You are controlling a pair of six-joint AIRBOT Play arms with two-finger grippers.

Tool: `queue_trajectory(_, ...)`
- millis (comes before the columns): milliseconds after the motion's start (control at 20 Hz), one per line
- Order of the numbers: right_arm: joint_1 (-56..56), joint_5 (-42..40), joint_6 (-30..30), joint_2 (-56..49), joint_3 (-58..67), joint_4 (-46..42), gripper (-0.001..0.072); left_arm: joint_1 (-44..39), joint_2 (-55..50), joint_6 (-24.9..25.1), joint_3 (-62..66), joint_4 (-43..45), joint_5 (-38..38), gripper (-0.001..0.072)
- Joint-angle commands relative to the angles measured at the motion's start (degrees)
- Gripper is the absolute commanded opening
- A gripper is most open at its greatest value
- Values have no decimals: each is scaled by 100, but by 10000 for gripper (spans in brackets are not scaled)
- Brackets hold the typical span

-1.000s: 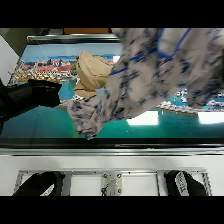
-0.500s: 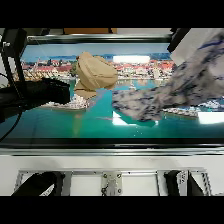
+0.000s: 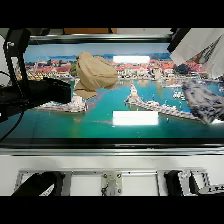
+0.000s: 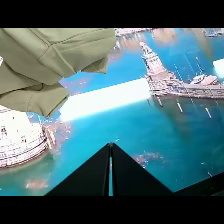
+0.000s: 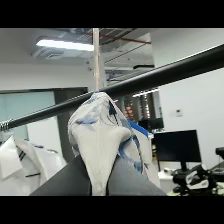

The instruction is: Fold the clothes and pants, and hang the long-sleeved shirts on hangers.

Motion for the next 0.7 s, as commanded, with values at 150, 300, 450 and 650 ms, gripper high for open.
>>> queue_trajectory(150,-129,-461,0,-35,310,-20,10,-4,-4,9,-2,9,15,15)
queue_trajectory(300,-129,-463,0,-15,310,-216,10,-4,-4,9,-2,7,52,15)
queue_trajectory(450,-129,-588,0,-31,310,-234,10,-4,-4,7,-2,0,50,15)
queue_trajectory(650,-131,-911,2,-33,308,-695,10,-4,-4,7,-2,-2,46,16)
